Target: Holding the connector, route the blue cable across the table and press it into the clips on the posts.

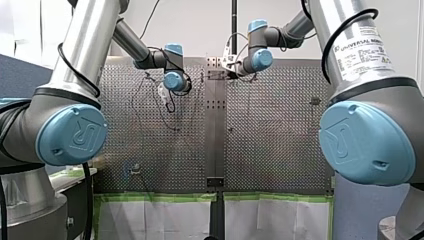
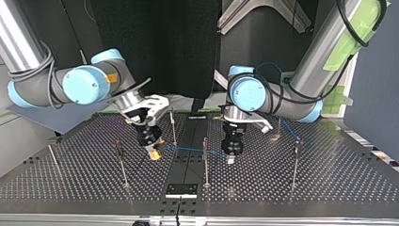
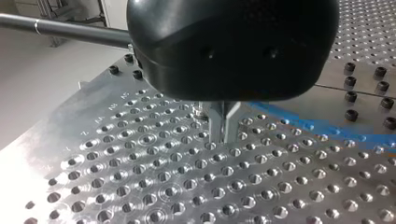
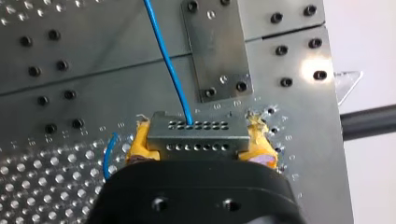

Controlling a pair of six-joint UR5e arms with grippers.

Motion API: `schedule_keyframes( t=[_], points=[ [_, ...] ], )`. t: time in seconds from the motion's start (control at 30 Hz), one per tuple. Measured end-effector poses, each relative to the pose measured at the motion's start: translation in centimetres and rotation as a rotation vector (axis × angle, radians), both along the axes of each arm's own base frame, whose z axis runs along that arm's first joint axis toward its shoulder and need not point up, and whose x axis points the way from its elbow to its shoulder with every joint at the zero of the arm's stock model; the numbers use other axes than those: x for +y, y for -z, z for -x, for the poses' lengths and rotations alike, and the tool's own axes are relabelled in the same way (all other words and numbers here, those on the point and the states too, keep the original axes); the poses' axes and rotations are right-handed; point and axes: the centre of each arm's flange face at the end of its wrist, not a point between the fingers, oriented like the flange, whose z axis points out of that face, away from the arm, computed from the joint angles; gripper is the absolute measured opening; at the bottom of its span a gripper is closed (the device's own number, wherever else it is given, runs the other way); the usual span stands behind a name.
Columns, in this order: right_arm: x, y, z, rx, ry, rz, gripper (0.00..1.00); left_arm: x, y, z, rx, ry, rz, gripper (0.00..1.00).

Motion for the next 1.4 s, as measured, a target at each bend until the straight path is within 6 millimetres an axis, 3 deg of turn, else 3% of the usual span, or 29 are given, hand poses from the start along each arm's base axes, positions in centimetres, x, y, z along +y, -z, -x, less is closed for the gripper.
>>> schedule_keyframes(
  t=[0.03, 0.07, 0.13, 0.47, 0.73, 1.23, 1.4],
  points=[
    [-0.1, 0.0, 0.1, 0.000, 0.003, 0.000, 0.00, 0.0, 0.0, 0.0, 0.003, 0.000, -0.002, 0.46],
    [-0.2, 0.0, 0.2, 0.000, 0.005, 0.000, 0.00, 0.0, 0.0, 0.1, 0.006, -0.001, -0.005, 0.46],
    [-0.4, 0.1, 0.4, 0.001, 0.008, 0.000, 0.00, 0.0, 0.1, 0.2, 0.015, -0.007, -0.014, 1.00],
    [-1.5, 0.3, 1.2, 0.000, 0.024, 0.002, 0.00, -0.1, 0.3, 1.8, 0.088, -0.047, -0.049, 1.00],
    [-2.2, 1.0, 1.7, 0.008, 0.031, -0.003, 0.00, -0.4, -0.5, 5.1, 0.147, -0.032, -0.059, 1.00],
    [-2.7, 1.1, 2.1, 0.011, 0.040, -0.003, 0.00, -1.6, -4.3, 11.9, 0.134, 0.066, -0.051, 1.00],
    [-2.9, 1.1, 2.4, 0.012, 0.045, -0.004, 0.00, -3.2, -5.9, 13.5, 0.089, 0.104, -0.066, 1.00]
  ],
)
